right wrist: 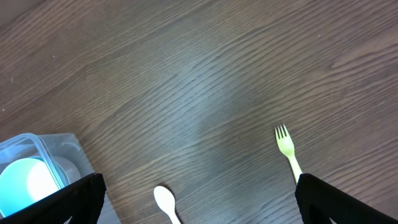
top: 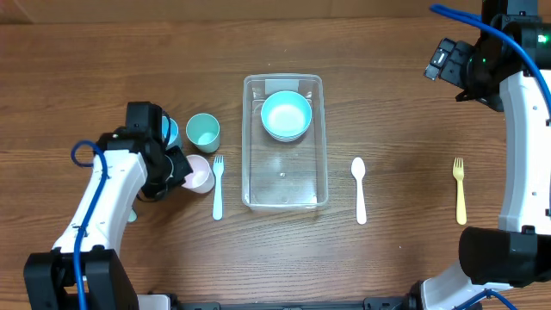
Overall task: Pack container
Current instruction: 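Reach the left gripper to the pink cup and grasp its rim, then carry the pink cup into the front of the container and release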
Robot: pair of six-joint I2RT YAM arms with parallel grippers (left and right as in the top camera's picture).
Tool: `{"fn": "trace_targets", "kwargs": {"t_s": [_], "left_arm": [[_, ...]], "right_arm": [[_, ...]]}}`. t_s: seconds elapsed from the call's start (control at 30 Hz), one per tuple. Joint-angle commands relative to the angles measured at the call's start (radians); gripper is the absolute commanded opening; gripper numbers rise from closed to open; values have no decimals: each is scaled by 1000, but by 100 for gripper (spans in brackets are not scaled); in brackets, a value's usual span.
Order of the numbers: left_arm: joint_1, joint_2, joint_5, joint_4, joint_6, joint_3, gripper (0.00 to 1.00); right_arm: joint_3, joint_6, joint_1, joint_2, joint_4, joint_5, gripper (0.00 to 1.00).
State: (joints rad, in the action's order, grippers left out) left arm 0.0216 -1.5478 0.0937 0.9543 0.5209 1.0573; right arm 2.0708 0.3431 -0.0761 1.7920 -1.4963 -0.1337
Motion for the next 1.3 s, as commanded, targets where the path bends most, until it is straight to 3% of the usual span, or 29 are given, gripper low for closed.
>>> {"fn": "trace_targets", "kwargs": {"t_s": [0.0, 0.17, 0.33, 0.5, 0.7, 1.27], "left_arm": [[-3, 0, 37, 99, -40, 195, 4], [-64, 0, 37, 302, -62, 483, 4], [-213, 0, 37, 360, -71, 654, 5], [-372, -22, 3, 318, -42, 664, 4], [-455, -147, 2, 300, -44, 664, 5], [-468, -343, -53, 253, -79, 664, 6]], "right_arm": [[5, 6, 1, -8, 2, 0, 100], [5, 6, 1, -8, 2, 0, 100], [5, 6, 1, -8, 2, 0, 100], [5, 6, 1, -8, 2, 0, 100], [5, 6, 1, -8, 2, 0, 100], [5, 6, 1, -8, 2, 0, 100]]}}
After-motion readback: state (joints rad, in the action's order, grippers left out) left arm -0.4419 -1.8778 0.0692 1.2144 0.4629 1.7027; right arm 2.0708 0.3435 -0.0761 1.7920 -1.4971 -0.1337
